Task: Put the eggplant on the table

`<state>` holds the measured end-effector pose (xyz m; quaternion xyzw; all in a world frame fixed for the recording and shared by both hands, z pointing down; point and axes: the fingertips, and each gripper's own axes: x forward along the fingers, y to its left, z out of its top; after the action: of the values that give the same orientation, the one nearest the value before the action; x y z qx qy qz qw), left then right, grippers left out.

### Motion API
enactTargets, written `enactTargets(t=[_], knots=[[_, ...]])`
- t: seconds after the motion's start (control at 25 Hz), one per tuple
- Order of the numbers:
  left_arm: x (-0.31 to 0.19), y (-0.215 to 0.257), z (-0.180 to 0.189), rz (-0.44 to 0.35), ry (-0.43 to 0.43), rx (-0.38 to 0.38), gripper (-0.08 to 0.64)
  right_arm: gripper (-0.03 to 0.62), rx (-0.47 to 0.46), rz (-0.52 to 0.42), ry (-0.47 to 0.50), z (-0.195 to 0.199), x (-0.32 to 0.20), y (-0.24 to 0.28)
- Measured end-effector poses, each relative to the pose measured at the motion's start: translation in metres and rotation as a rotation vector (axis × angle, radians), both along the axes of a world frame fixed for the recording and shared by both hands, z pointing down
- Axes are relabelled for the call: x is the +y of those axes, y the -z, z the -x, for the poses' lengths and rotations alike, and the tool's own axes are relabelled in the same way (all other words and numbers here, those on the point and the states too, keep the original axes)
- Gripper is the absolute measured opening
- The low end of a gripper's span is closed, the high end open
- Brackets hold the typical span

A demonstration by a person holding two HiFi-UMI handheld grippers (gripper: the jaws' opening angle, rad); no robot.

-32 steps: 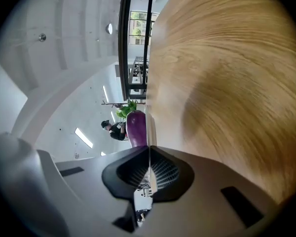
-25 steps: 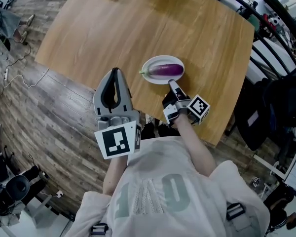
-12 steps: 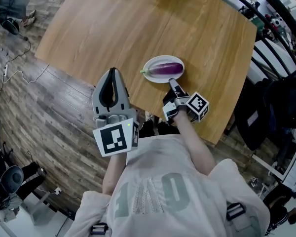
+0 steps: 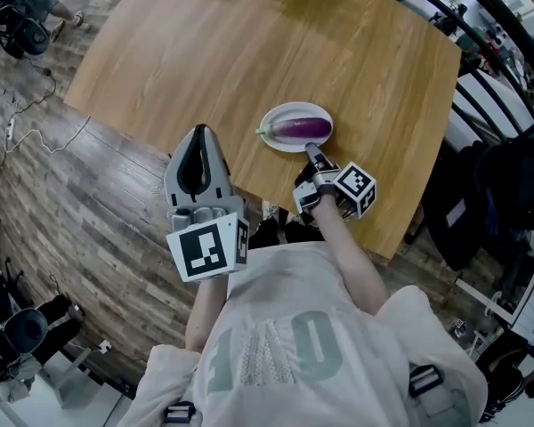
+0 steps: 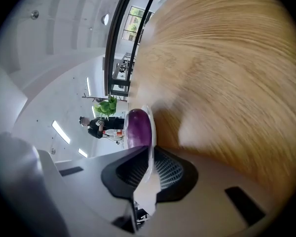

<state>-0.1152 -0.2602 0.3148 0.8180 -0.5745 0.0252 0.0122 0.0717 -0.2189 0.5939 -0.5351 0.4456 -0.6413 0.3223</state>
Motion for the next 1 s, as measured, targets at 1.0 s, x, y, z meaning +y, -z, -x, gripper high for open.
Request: enactTargets(t=[1.0], knots=[[0.004, 0.022, 0.019, -0.060, 0.032, 0.027, 0.010, 0.129, 0.572, 0.250, -0.192, -0.108, 0.039, 0.055]])
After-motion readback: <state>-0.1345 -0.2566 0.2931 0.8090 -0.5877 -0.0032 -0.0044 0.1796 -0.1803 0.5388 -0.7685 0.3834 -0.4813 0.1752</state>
